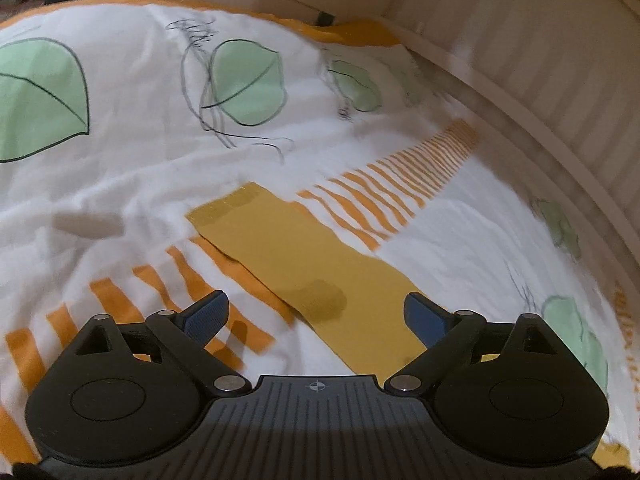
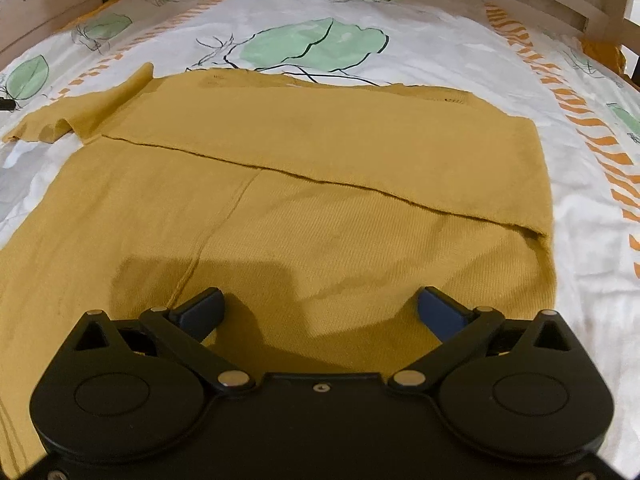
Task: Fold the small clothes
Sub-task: 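Move the left gripper to the other glittery sleeve cuff and grasp it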
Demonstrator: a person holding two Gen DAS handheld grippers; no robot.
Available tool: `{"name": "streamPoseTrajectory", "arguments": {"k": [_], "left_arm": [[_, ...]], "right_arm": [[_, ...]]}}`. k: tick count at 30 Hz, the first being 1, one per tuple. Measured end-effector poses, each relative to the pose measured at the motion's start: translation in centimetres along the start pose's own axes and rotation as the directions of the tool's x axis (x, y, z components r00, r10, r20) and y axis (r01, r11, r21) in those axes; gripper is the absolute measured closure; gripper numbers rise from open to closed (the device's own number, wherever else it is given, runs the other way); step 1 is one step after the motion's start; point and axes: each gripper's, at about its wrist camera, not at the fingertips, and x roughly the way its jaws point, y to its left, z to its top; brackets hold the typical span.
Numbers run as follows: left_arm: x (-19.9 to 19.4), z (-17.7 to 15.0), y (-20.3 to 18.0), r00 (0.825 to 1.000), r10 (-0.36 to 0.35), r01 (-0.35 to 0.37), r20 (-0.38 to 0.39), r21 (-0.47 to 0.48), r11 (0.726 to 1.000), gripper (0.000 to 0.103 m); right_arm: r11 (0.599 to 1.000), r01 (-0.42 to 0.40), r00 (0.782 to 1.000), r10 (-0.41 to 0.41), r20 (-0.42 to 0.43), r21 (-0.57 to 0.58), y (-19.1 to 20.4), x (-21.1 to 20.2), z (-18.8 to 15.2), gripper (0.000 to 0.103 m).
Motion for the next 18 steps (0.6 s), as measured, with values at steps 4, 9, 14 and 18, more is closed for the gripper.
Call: {"name": "streamPoseTrajectory", "arguments": {"k": [4,9,14,18], "left_arm": [[1.4,0.8,1.0,1.000,0.018,-0.018,-0.003,-0.023,1.000,0.008],[3.5,1.1,1.8,0.999,0.026,-0.027,-0.027,-0.044,0.999,0.008],[4.8,1.7,2.0,0.999,0.019,-0.020,-0.028,-0.047,0.999,0.009],[5.3,1.9,2.2,1.000,0.010,-0.012,-0.026,-0.078,0.997,0.025]], "right_arm": [[0.999,-0.052,0.998,0.052,0.036,0.004,-0.1,-1.0,0.9,0.002],[0.992,-0.121,0.979,0.114,0.167,0.033,0.1,-3.4,1.8,0.002],[0.990,-0.143,0.963,0.143,0.228,-0.018,1.1,-4.5,2.3,0.002],[0.987,-0.147,0.964,0.158,0.215,-0.066,2.2,-4.2,2.1,0.002]]}}
